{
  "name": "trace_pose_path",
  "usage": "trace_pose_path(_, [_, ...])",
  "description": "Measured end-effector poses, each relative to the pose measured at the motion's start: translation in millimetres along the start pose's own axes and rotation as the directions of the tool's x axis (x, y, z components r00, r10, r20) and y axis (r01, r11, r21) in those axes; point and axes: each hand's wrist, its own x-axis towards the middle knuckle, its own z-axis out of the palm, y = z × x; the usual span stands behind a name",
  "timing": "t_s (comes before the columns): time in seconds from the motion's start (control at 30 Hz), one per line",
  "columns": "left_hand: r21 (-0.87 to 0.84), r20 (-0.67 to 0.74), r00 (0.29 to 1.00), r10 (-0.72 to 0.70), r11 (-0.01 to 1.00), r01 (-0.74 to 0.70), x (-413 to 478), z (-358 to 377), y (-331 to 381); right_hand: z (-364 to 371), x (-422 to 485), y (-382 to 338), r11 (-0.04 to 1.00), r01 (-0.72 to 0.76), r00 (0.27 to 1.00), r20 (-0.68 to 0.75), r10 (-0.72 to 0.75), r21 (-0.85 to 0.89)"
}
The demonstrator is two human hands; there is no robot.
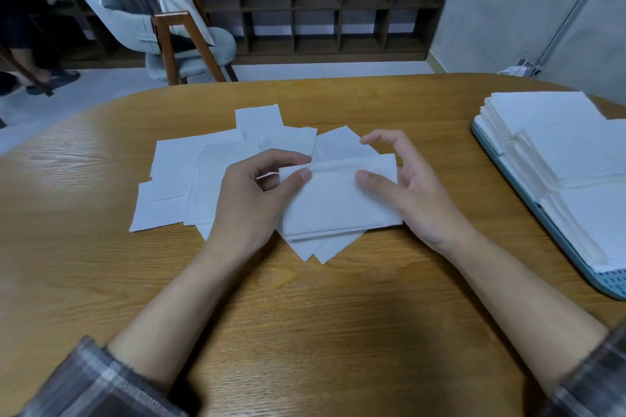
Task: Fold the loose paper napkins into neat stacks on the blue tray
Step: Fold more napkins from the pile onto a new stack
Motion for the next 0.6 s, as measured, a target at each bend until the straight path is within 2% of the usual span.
trace_pose_path(0.07, [0.005,-0.02,1.0,0.005,1.0,-0.005,0.9,-0.4,-1.4,-1.7,0.2,1.5,1.0,0.025,0.999,0.029,-0.025,-0.014])
trace_pose_path(0.23, [-0.068,0.017,0.999,-0.036,0.997,0.037,-4.2,4.1,8.0,-1.7,-1.3,3.9,0.973,0.029,0.999,0.024,-0.024,-0.229])
trace_pose_path(0.37, [-0.104,0.046,0.996,-0.082,0.991,0.087,-3.7,2.8,6.5,-2.9,-1.8,3.5,0.977,0.036,0.999,0.019,-0.032,-0.211])
trace_pose_path(0.5, [-0.059,0.011,0.999,-0.051,0.997,0.051,-1.8,1.4,1.5,-2.7,-2.0,6.0,0.977,0.015,0.998,0.059,-0.003,-0.213])
trace_pose_path(0.6, [0.067,-0.016,0.999,0.036,0.997,-0.035,-3.7,1.7,1.1,-6.5,1.8,9.3,0.964,0.011,0.999,-0.037,-0.021,-0.265])
